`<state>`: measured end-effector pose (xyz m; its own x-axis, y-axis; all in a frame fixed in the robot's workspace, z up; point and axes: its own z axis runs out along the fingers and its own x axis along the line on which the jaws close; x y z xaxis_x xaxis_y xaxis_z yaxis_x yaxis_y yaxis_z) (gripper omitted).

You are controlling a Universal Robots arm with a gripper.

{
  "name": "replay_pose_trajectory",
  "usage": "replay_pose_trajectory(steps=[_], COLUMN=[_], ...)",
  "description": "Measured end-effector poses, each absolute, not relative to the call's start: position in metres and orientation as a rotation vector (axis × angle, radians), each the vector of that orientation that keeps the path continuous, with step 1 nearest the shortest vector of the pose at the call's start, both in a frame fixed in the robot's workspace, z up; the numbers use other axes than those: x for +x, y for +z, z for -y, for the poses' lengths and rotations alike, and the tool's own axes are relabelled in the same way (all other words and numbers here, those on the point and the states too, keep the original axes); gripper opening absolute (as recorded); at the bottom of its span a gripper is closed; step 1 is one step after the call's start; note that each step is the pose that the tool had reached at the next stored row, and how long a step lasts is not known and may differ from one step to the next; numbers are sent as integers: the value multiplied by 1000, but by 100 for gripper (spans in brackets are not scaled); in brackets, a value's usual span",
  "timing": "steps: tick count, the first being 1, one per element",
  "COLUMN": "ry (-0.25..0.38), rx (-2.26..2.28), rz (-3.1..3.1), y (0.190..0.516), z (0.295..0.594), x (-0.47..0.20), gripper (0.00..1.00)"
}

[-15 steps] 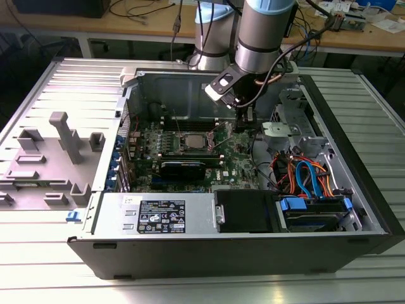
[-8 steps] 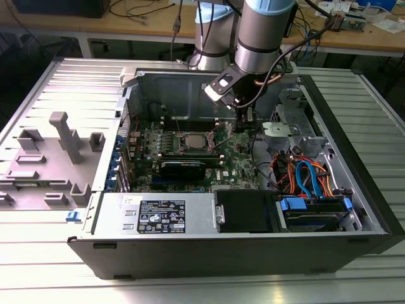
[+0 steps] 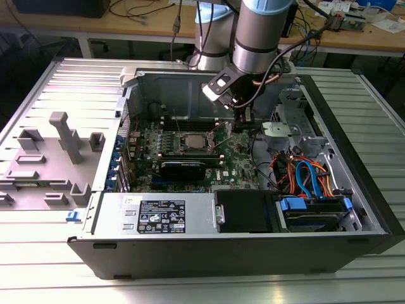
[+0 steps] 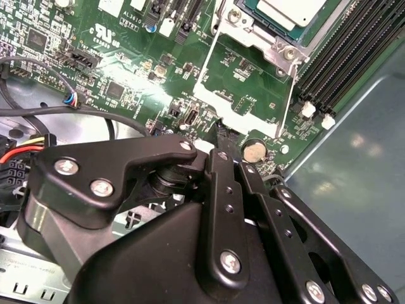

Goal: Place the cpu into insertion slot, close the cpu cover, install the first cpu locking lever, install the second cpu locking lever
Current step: 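Close the cpu cover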

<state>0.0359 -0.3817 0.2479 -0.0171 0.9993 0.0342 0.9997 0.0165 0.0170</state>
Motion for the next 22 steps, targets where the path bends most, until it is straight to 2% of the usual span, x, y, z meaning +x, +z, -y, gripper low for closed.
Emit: replay_pose_trajectory(steps=[22], ry=[-53], rx=[-2191], rz=[2228], y=[255], z=[382], x=[17], gripper=[11])
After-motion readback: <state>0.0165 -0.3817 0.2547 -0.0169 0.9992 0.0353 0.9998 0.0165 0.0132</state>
